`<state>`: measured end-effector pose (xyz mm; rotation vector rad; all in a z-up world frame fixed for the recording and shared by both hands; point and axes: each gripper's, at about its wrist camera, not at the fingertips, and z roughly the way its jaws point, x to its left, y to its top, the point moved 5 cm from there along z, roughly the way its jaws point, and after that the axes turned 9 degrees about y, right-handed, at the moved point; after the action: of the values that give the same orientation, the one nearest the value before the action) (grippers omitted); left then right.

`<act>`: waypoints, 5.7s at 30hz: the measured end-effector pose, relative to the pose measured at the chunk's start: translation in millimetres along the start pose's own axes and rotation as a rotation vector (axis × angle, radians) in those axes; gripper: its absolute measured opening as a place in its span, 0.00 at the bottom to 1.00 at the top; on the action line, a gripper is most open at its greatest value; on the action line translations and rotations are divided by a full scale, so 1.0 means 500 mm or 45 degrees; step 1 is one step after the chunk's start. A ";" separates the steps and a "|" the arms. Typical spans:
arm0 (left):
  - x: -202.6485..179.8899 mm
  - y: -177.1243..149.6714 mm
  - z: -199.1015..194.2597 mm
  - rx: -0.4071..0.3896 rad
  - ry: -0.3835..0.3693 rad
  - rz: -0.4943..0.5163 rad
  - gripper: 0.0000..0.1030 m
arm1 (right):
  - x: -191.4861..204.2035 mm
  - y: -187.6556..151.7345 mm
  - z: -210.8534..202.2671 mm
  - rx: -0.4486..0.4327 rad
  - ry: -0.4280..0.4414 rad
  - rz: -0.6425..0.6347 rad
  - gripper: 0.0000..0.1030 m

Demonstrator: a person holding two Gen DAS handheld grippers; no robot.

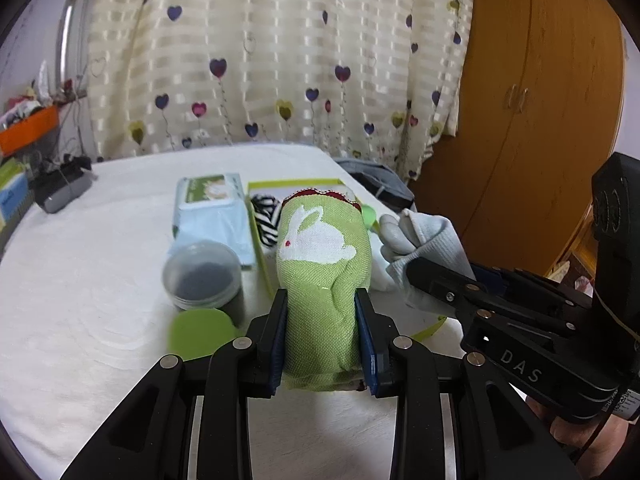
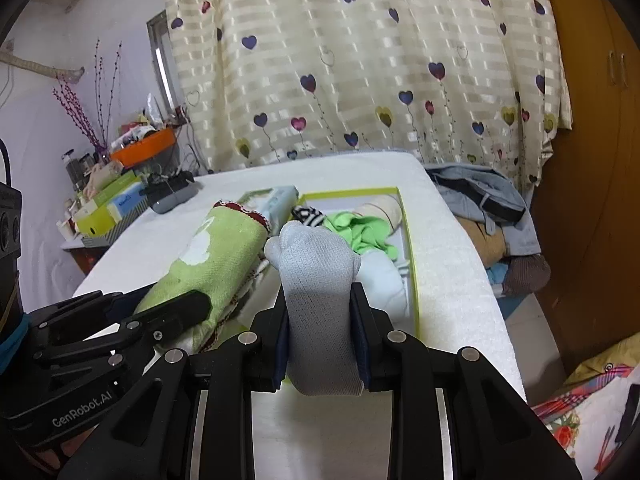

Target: Organize soft objects

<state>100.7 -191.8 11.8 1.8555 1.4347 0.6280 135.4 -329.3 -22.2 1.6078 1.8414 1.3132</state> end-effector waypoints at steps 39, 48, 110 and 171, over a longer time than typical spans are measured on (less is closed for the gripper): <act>-0.020 -0.005 0.132 0.170 -0.084 -0.049 0.36 | -0.075 -0.017 0.093 0.133 -0.012 0.029 0.38; -0.028 -0.004 0.095 0.126 -0.112 -0.040 0.37 | -0.060 -0.017 0.054 0.091 -0.026 0.023 0.38; 0.053 -0.097 -0.058 0.033 0.054 -0.021 0.39 | 0.096 -0.101 -0.052 0.108 -0.069 -0.106 0.54; 0.080 -0.104 -0.040 0.056 0.127 -0.020 0.39 | 0.109 -0.114 -0.013 0.152 -0.035 -0.121 0.54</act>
<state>64.1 -141.1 -17.1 1.8675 1.5373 0.6947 81.9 -277.4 -49.5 1.5674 1.9867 1.1554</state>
